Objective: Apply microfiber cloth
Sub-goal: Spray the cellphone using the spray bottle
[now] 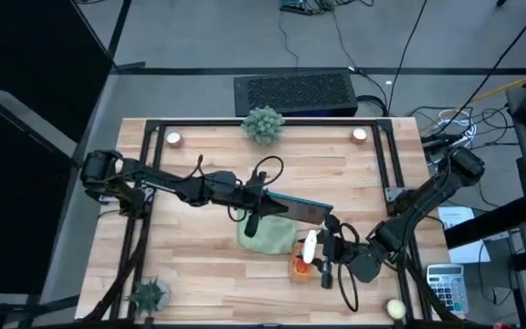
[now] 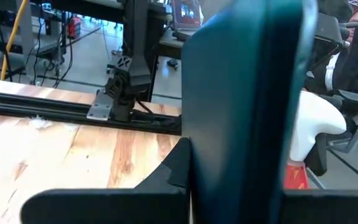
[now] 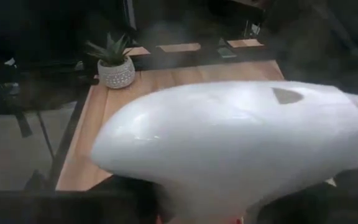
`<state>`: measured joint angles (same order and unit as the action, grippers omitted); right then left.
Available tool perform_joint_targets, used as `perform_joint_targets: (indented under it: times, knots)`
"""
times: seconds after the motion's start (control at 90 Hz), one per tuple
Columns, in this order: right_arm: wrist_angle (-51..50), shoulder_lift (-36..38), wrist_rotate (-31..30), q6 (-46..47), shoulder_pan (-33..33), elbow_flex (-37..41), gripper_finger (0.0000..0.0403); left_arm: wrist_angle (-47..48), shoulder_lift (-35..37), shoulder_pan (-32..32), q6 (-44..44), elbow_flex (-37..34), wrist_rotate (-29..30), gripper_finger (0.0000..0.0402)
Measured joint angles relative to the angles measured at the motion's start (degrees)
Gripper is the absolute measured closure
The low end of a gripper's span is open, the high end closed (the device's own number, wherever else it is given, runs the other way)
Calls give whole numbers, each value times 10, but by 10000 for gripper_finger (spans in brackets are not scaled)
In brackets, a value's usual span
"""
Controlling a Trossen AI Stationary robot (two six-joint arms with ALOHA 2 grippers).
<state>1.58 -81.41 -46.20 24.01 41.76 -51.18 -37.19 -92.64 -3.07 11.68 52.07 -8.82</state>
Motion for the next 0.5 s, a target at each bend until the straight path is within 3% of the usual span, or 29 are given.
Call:
perform_joint_targets:
  times: [0.311,0.5]
  knots:
    - [-5,3,-2,37,-1,0,114,2,0,0,0,0,0,394]
    - [-35,49,35,40,14,1,77,4,1,0,-1,0,0,394]
